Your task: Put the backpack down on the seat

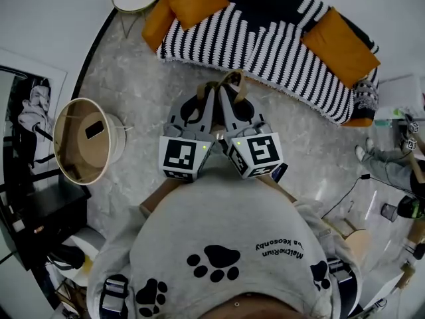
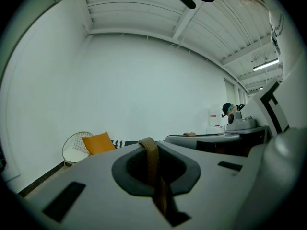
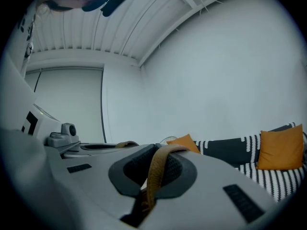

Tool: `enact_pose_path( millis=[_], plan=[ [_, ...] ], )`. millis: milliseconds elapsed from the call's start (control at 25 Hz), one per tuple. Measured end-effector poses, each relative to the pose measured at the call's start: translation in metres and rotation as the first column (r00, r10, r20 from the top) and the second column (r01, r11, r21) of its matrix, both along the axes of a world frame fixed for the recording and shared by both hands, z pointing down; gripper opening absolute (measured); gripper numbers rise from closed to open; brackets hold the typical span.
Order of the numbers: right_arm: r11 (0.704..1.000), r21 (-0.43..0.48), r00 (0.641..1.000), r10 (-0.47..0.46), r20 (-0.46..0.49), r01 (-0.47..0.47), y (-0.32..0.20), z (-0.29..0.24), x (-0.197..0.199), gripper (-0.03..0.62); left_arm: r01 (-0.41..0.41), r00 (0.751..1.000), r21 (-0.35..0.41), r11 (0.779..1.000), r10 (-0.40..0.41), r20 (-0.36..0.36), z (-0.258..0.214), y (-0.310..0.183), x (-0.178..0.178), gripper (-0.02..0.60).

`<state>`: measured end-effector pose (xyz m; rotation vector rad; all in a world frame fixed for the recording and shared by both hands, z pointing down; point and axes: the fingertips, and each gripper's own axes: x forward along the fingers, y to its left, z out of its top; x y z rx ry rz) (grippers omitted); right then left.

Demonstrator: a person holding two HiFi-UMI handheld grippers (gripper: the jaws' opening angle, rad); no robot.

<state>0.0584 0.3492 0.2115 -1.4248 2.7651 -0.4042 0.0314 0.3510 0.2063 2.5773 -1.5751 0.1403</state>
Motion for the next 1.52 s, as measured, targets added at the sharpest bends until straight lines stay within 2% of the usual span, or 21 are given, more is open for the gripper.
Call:
enact_pose_path(
  millis=[160, 320, 480, 680, 1000, 1520],
  plan=[
    [1.0, -0.008, 1.0, 0.001, 0.002, -0.001, -0.018, 0.005, -0.008, 0.032, -0.015, 1.0, -0.006, 1.0, 0.015, 0.024, 0.005, -0.015, -0.007, 0.018],
    [1.0, -0.016, 1.0, -0.01, 0.006, 0.01, -0.028, 0.006, -0.021, 0.032, -0.009, 1.0, -0.002, 1.0, 0.009, 0.013, 0.006, -0.021, -0.02, 0.018],
    [0.999, -0.022, 0.999, -0.039, -0.014, 0.039, -0.032, 0.005, -0.03, 0.032, 0.003, 1.0, 0.012, 1.0, -0.004, 0.016, 0.004, -0.027, -0.029, 0.018],
    [0.998, -0.019, 0.997, -0.068, -0.042, 0.067, -0.029, 0.001, -0.045, 0.032, 0.013, 1.0, -0.042, 0.999, -0.012, 0.023, 0.006, -0.022, -0.044, 0.018],
    [0.997, -0.023, 0.996, -0.08, -0.038, 0.079, -0.029, 0.003, -0.046, 0.032, 0.027, 0.999, -0.031, 0.999, -0.026, 0.019, 0.007, -0.022, -0.047, 0.018],
    [0.996, -0.005, 0.996, -0.088, -0.011, 0.088, -0.087, 0.002, -0.065, 0.032, 0.032, 0.999, -0.019, 0.999, -0.031, 0.032, 0.009, -0.077, -0.065, 0.018]
  ],
)
